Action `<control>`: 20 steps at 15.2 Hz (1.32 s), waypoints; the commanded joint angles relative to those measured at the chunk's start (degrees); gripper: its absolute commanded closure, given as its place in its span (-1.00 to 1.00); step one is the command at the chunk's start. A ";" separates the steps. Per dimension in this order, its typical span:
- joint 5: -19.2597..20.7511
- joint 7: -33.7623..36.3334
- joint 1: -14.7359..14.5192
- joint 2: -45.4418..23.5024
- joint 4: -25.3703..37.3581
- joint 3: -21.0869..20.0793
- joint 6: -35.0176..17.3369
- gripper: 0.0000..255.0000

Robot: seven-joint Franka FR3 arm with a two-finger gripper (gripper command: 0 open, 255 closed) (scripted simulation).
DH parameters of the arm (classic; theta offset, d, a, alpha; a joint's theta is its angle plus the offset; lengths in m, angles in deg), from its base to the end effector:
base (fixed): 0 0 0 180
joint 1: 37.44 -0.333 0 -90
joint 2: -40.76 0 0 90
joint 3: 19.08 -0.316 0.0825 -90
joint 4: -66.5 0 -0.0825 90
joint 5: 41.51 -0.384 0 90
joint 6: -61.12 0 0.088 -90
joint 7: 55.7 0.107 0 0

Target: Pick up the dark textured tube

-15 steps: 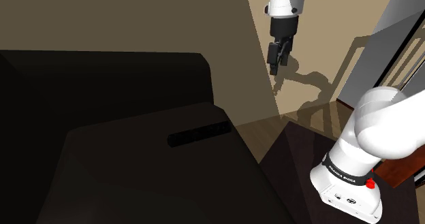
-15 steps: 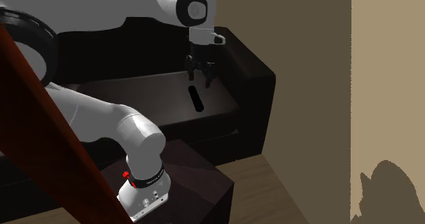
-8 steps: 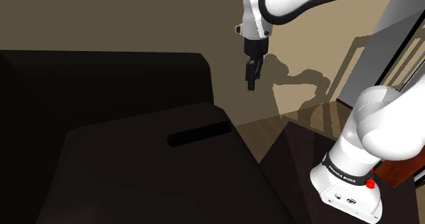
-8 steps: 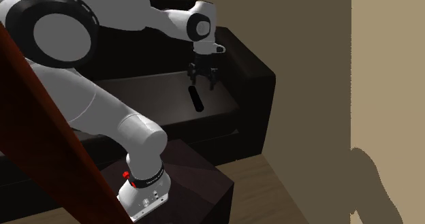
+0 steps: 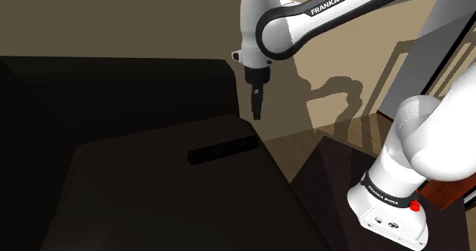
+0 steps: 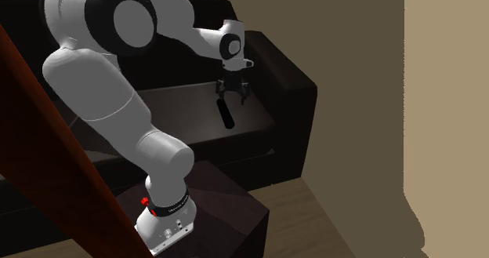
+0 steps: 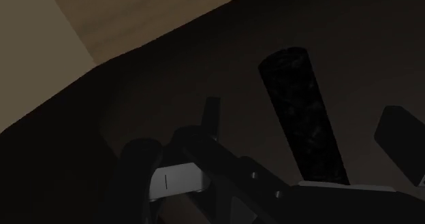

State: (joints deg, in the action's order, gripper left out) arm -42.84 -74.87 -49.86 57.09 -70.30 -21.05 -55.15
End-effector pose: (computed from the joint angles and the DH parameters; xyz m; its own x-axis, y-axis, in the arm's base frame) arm 0.4288 0.1116 0.4226 0.8379 0.5419 -0.0659 0.5409 -0.8404 -0.0339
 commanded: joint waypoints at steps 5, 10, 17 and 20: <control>-0.43 -7.01 -3.47 -9.90 2.96 -2.25 -8.34 -1.00; -0.17 -11.56 -5.81 -17.07 5.96 -4.45 -13.50 -1.00; 0.27 -11.32 -5.84 -20.66 4.19 -4.46 -18.84 -1.00; 0.32 -11.34 -5.82 -21.01 4.11 -4.43 -19.26 1.00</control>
State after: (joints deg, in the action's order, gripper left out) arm -42.53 -86.21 -55.68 36.19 -66.18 -25.48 -74.28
